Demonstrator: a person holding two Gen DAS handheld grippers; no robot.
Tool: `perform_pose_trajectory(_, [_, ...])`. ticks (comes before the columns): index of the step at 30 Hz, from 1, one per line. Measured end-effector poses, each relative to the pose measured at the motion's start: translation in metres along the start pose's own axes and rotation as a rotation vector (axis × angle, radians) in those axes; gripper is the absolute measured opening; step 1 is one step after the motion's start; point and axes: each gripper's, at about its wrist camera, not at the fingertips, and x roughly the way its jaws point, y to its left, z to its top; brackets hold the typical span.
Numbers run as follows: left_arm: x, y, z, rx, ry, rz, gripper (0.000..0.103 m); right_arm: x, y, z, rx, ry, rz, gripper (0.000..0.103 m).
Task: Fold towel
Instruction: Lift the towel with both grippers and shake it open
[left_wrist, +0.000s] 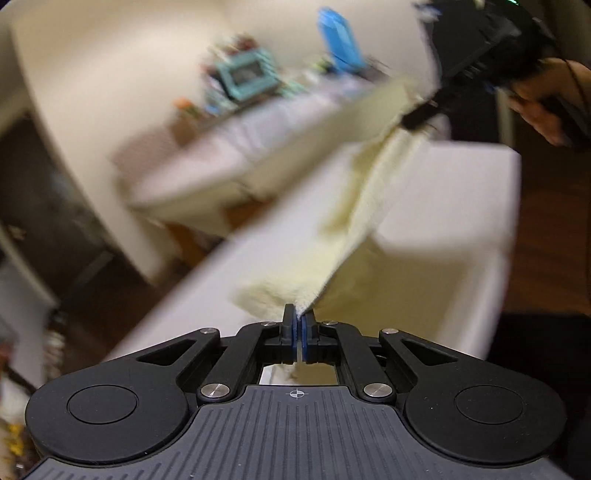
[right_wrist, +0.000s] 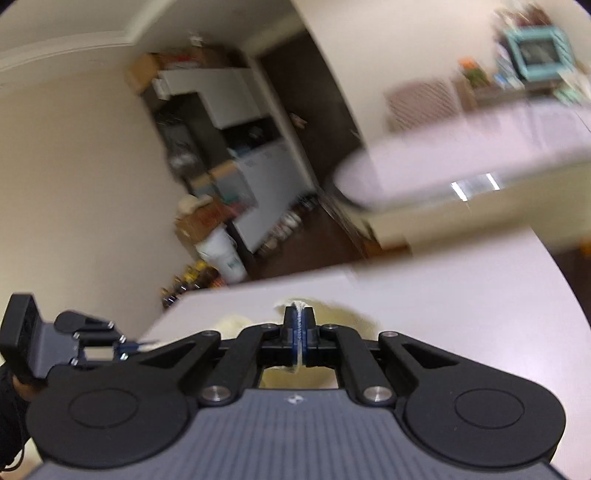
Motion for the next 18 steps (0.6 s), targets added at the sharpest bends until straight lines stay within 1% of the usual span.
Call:
perform_pose_trajectory(3, [0.009, -0.023, -0.011, 0.001, 0.043, -0.09, 0.002, -0.014, -0.011, -0.029, 0.054, 0.047, -0.039, 0.002])
perform_pose_trajectory(5, [0.017, -0.035, -0.015, 0.009, 0.067, -0.127, 0.002, -0.017, -0.016, -0.041, 0.069, 0.061, -0.076, 0.002])
perform_pose_trajectory(8, [0.023, -0.04, -0.016, 0.022, 0.084, -0.15, 0.003, -0.016, -0.022, -0.055, 0.074, 0.093, -0.11, 0.004])
perform_pose_trajectory(9, [0.022, -0.038, -0.017, 0.023, 0.088, -0.153, 0.004, -0.017, -0.021, -0.058, 0.059, 0.099, -0.118, 0.008])
perform_pose_trajectory(10, [0.021, -0.035, -0.016, 0.018, 0.089, -0.16, 0.011, -0.017, -0.019, -0.058, 0.051, 0.099, -0.119, 0.015])
perform_pose_trajectory(11, [0.019, -0.033, -0.016, 0.011, 0.088, -0.169, 0.012, -0.018, -0.019, -0.057, 0.051, 0.093, -0.112, 0.02])
perform_pose_trajectory(12, [0.017, -0.03, -0.015, 0.003, 0.087, -0.178, 0.015, -0.02, -0.018, -0.056, 0.052, 0.087, -0.103, 0.027])
perform_pose_trajectory(13, [0.014, -0.028, -0.013, -0.005, 0.086, -0.188, 0.026, -0.021, -0.017, -0.055, 0.053, 0.08, -0.094, 0.029])
perform_pose_trajectory(15, [0.007, -0.021, -0.012, -0.031, 0.076, -0.214, 0.037, -0.024, -0.014, -0.046, 0.049, 0.051, -0.059, 0.03])
perform_pose_trajectory(17, [0.001, -0.012, -0.008, -0.063, 0.068, -0.222, 0.04, -0.021, -0.014, -0.036, 0.021, 0.044, -0.045, 0.038])
perform_pose_trajectory(18, [-0.001, -0.002, -0.003, -0.078, 0.066, -0.208, 0.04, -0.015, -0.012, -0.028, -0.012, 0.048, -0.047, 0.042])
